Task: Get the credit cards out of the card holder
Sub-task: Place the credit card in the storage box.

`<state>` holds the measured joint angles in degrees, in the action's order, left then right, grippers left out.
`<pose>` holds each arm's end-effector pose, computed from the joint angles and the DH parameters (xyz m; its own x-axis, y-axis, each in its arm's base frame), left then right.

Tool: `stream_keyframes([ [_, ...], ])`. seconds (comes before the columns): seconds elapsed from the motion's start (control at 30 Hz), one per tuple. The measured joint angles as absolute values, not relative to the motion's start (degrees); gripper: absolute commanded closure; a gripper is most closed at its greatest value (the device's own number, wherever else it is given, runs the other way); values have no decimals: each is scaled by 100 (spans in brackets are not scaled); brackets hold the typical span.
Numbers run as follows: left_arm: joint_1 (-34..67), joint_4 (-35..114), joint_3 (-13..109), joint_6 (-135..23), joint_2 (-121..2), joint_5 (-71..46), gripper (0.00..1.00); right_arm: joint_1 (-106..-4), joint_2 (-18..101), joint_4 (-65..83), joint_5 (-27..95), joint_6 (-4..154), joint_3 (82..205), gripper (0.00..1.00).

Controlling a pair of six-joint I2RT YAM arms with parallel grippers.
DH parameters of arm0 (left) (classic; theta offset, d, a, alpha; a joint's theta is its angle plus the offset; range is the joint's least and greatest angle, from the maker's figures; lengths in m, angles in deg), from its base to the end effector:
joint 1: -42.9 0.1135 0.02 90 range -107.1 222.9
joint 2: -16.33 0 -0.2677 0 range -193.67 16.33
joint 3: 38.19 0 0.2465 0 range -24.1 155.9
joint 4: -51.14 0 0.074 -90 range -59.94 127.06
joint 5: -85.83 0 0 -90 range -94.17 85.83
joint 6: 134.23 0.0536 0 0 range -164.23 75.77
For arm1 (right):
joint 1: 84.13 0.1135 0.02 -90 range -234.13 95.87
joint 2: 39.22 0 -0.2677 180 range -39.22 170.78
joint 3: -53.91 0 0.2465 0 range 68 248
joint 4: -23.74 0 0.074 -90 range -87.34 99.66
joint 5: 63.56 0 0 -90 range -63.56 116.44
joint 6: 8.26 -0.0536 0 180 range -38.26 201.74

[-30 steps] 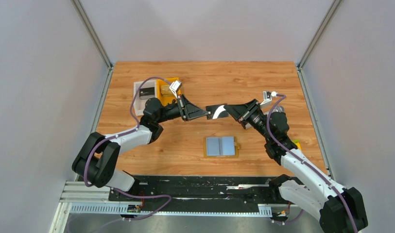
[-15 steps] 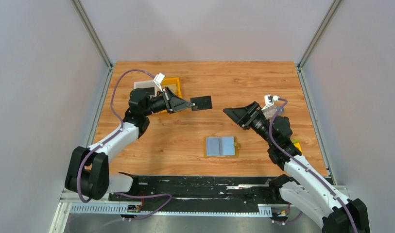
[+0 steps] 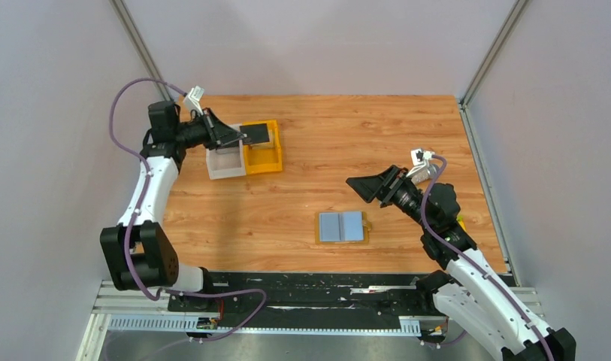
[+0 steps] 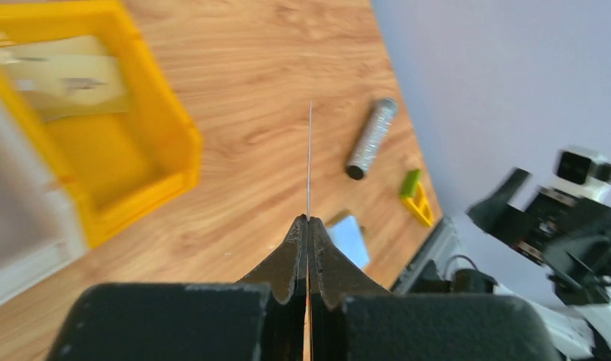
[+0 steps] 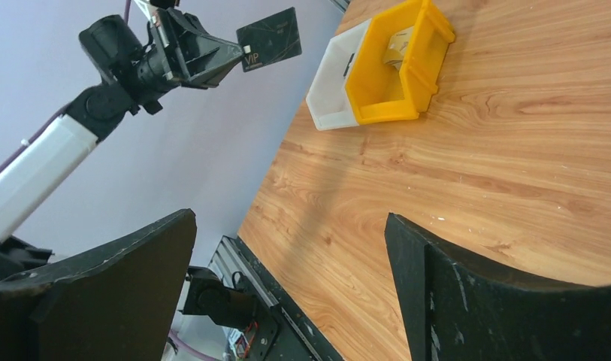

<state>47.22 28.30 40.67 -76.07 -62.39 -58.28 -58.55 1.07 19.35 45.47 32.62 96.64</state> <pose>0.3138 -0.0198 0.3359 -0.6968 -0.3628 -0.6188 0.3926 0.5291 -0.7523 0.1608 0.0964 0.2929 -0.5509 0.5287 -0.6457 -0.4363 0.4771 0.7629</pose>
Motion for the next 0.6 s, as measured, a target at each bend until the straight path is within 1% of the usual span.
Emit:
stream_keyframes([
  [0.27,5835,828,5232,-6273,-7371,-5533,100,-5855,-4,1647,4711,3578,9699,0],
  [0.43,6217,339,5669,-5978,-7994,-5028,100,-5855,9,1570,4820,3644,9699,0],
  [0.6,6328,103,6244,-5869,-8597,-4746,100,-5855,110,1572,4860,3762,9699,0],
])
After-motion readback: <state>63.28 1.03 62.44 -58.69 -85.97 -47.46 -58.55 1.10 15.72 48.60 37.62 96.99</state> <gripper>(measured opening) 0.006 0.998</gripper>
